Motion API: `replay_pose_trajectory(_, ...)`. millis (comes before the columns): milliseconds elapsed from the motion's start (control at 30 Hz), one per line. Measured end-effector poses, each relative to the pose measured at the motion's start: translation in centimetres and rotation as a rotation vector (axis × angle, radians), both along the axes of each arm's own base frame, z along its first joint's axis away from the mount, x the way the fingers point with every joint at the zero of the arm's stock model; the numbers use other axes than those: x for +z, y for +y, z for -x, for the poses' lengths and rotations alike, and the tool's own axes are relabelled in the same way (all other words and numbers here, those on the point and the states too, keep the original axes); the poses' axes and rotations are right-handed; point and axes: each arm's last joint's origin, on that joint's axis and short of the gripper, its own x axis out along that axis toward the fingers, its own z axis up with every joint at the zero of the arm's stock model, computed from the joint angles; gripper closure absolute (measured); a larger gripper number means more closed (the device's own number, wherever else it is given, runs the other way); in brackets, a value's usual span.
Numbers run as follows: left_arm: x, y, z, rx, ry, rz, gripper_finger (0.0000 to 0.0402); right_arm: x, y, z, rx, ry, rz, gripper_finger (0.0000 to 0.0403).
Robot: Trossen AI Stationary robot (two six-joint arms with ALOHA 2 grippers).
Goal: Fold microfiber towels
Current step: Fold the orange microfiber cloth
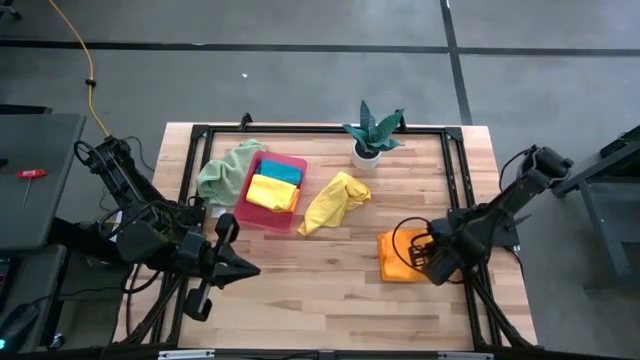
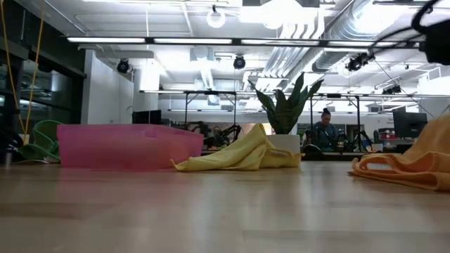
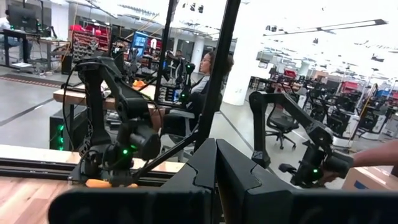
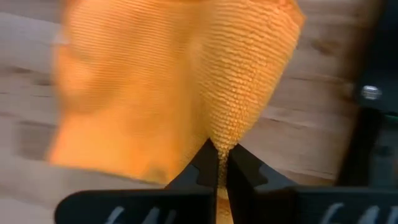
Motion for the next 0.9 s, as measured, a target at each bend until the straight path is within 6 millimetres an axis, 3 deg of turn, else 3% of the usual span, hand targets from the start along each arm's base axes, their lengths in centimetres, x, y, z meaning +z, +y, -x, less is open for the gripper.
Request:
replay_pose_trajectory(367, 0.0, 0.1, 0.0, 0.036, 0.004, 0.012, 0.0401, 0.9, 0.9, -1.8, -0.012, -0.272, -0.011, 0.0403)
replay_pose_trajectory(900, -0.1, 0.3, -0.2, 0.049, 0.009, 0.007, 0.0401, -1.5, 1.4, -5.5, -0.053, -0.342, 0.012, 0.0403)
